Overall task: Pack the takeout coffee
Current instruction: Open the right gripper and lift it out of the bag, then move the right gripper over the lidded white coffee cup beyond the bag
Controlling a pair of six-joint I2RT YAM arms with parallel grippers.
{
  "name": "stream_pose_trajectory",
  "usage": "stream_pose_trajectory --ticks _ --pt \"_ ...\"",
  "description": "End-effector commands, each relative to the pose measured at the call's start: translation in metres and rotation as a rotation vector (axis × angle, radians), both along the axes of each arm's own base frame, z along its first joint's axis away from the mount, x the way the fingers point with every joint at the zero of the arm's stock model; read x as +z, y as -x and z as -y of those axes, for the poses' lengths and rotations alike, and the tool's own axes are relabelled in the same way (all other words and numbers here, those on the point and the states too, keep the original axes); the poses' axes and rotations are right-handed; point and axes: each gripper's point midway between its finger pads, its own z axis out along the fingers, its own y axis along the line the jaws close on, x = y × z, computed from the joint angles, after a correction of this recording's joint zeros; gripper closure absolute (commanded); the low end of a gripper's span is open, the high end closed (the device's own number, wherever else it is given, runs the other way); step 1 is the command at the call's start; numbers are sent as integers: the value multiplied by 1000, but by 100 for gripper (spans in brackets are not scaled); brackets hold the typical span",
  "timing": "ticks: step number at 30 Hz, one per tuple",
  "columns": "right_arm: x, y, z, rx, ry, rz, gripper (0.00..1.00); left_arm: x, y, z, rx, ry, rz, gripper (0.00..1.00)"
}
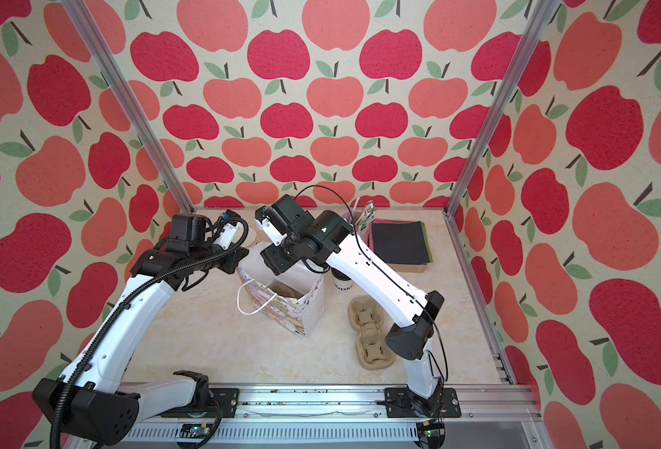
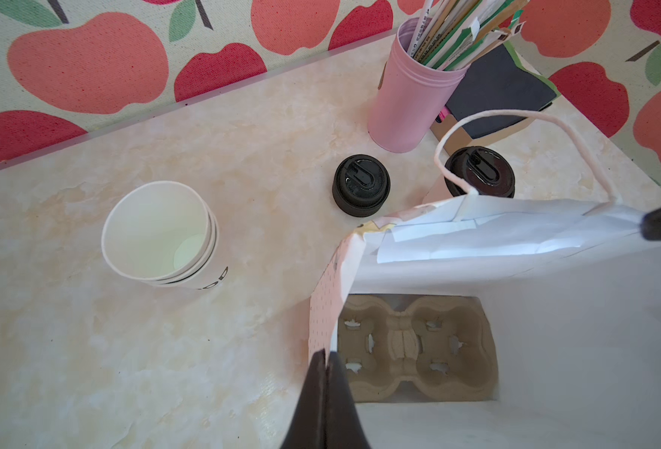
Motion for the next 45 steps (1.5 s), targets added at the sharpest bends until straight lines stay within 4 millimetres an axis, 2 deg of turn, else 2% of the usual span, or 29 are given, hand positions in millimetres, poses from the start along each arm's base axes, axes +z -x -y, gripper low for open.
stream_pose_trajectory --ticks 1,4,9,14,17,21,30,38,45 --pt "47 -10 21 -49 -82 134 27 -1 7 -6 17 -26 -3 100" --pt "58 -18 40 -88 -96 170 24 -1 8 -9 32 -34 -3 100" --pt "52 -39 79 -180 -60 167 15 2 8 -15 58 -51 1 100" --pt "28 -62 126 -293 13 101 8 2 9 -23 88 -64 4 100" --pt "5 -76 155 -364 65 54 5 0 9 -28 104 -72 3 100" --pt "-29 -86 179 -416 136 -23 2 -1 9 -31 117 -72 3 100" --pt "-88 -91 189 -429 252 -147 1 -2 9 -28 110 -50 4 100" --pt "-123 -97 182 -428 306 -218 1 -3 8 -27 107 -44 4 100" --pt "-149 -105 175 -420 331 -248 6 -4 8 -27 106 -43 4 100"
